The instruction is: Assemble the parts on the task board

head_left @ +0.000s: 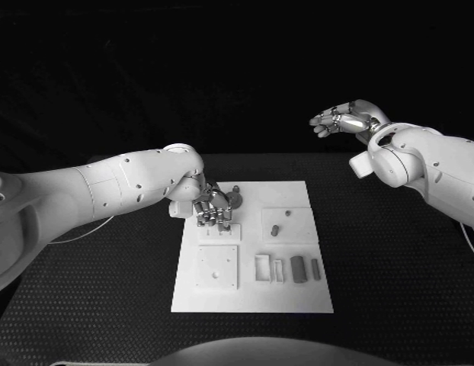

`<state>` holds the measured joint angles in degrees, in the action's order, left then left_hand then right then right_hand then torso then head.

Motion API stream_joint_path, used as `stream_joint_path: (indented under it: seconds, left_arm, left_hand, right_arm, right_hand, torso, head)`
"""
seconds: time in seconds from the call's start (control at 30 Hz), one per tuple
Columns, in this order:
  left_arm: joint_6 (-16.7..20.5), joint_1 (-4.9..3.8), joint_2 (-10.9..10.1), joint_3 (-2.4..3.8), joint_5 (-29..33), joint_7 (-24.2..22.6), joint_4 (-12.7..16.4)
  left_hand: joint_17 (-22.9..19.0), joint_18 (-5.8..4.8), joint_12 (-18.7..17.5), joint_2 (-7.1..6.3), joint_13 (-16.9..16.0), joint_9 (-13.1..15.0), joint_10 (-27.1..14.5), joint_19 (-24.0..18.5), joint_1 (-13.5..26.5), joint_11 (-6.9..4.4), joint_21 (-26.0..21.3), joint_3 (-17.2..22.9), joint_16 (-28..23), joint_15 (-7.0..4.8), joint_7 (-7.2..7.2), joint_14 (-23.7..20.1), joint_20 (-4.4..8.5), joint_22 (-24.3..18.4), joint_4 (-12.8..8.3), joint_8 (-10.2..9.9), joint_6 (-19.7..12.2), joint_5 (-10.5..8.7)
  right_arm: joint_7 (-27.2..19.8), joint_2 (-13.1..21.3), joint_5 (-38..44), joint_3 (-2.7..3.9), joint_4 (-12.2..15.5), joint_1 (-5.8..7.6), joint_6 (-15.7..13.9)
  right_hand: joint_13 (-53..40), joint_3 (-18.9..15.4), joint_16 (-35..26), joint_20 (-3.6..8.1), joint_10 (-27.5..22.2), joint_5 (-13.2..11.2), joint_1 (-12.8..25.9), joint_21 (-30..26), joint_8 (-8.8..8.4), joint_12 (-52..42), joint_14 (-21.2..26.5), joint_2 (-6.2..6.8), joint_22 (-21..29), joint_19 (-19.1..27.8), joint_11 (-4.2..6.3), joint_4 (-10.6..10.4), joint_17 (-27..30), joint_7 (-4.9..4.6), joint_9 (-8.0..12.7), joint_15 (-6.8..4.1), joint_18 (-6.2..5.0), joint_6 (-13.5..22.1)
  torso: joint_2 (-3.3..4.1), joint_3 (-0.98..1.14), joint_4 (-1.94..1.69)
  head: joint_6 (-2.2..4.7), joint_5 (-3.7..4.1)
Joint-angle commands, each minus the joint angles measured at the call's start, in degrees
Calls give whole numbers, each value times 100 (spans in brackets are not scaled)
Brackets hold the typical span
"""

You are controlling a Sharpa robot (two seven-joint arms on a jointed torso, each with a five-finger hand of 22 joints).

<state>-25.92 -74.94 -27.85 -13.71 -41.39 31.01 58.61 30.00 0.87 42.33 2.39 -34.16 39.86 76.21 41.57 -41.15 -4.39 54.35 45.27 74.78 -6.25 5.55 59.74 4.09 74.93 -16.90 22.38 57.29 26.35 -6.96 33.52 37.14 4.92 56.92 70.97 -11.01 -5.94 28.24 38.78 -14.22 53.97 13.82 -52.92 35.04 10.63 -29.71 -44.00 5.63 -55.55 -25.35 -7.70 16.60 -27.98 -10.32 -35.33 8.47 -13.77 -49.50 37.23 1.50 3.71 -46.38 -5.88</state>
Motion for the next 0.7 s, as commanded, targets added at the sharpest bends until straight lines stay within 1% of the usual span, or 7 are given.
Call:
stream_joint_path:
  seconds: [0.03, 0.1, 0.27, 0.3, 0.37, 0.53, 0.7]
  left_arm:
    - [-254, 14, 18, 4, -109, 15, -54]
    - [-243, 21, 28, 4, -149, 18, -92]
    - [-334, 43, 49, 4, -209, 15, -177]
    - [-317, 47, 47, 4, -211, 26, -178]
    - [-343, 66, 57, 5, -320, 11, -180]
    - [-361, 104, 99, 5, -341, 39, -225]
    - [-356, 155, 142, 6, -520, 19, -291]
  left_hand:
    - [-5, -82, 36, 13, -1, 659, 3, -23, -49, -18, 15, 28, 41, 1, -460, 10, 741, 106, 12, 8, 1024, 21]
    - [-5, -84, 38, 18, -1, 664, 6, -26, -48, -17, 16, 27, 45, 3, -460, 10, 740, 106, 13, 7, 1027, 32]
    - [-5, -86, 51, 40, 0, 683, 20, -32, -26, -19, 23, 17, 63, 8, -463, 16, 736, 103, 14, 8, 1044, 80]
    - [-4, -86, 54, 42, 0, 688, 23, -33, -22, -20, 24, 16, 67, 9, -464, 17, 735, 103, 14, 8, 1048, 92]
    - [-4, -86, 55, 42, 0, 689, 24, -34, -22, -21, 25, 16, 69, 9, -465, 18, 735, 103, 14, 8, 1049, 96]
    - [-4, -86, 57, 45, 0, 692, 25, -34, -20, -22, 26, 16, 71, 9, -465, 18, 736, 103, 14, 8, 1050, 102]
    - [-5, -86, 59, 51, 0, 697, 26, -32, -17, -24, 29, 15, 75, 8, -466, 20, 736, 103, 14, 7, 1051, 107]
  right_arm:
    - [-15, 4, 60, 0, 25, 2, -5]
    - [-15, 11, 61, -1, 35, 2, -10]
    - [-13, 10, 61, -1, 39, 1, -9]
    - [-15, 8, 61, -1, 38, 1, -9]
    - [-14, 15, 61, -2, 44, 1, -9]
    - [-16, 9, 61, -4, 40, 1, -11]
    - [-16, 5, 61, -5, 51, 1, -12]
  right_hand:
    - [9, 50, -22, -13, 44, 22, -74, -39, -36, 40, 16, 1, -8, 46, 7, 0, 9, -37, 9, 29, 112, -3]
    - [12, 51, -23, -13, 46, 23, -75, -39, -36, 42, 17, 3, -8, 47, 7, 0, 12, -37, 11, 30, 112, -3]
    - [17, 54, -23, -13, 50, 28, -76, -41, -35, 47, 17, 3, -11, 49, 7, 0, 19, -37, 16, 32, 113, -5]
    - [18, 54, -23, -13, 51, 29, -75, -41, -35, 48, 17, 4, -11, 50, 7, -1, 21, -37, 17, 32, 113, -5]
    - [20, 56, -23, -14, 53, 31, -75, -42, -34, 50, 17, 3, -12, 50, 7, -1, 23, -37, 19, 32, 114, -6]
    - [23, 58, -24, -14, 56, 33, -76, -42, -33, 53, 18, 3, -13, 51, 7, 0, 27, -37, 22, 33, 114, -8]
    - [28, 61, -23, -14, 61, 36, -78, -44, -32, 57, 17, 4, -16, 53, 8, 0, 34, -36, 26, 34, 114, -9]
  torso:
    - [-1, 3, 2]
    - [1, 0, 3]
    - [1, 5, 0]
    - [0, 5, 0]
    - [-1, 3, 5]
    - [3, -3, 0]
    - [2, -1, 5]
  head:
    - [-4, 3]
    - [-1, -5]
    - [-8, -11]
    - [-21, -5]
    - [-24, -5]
    - [-30, -6]
    - [-41, -3]
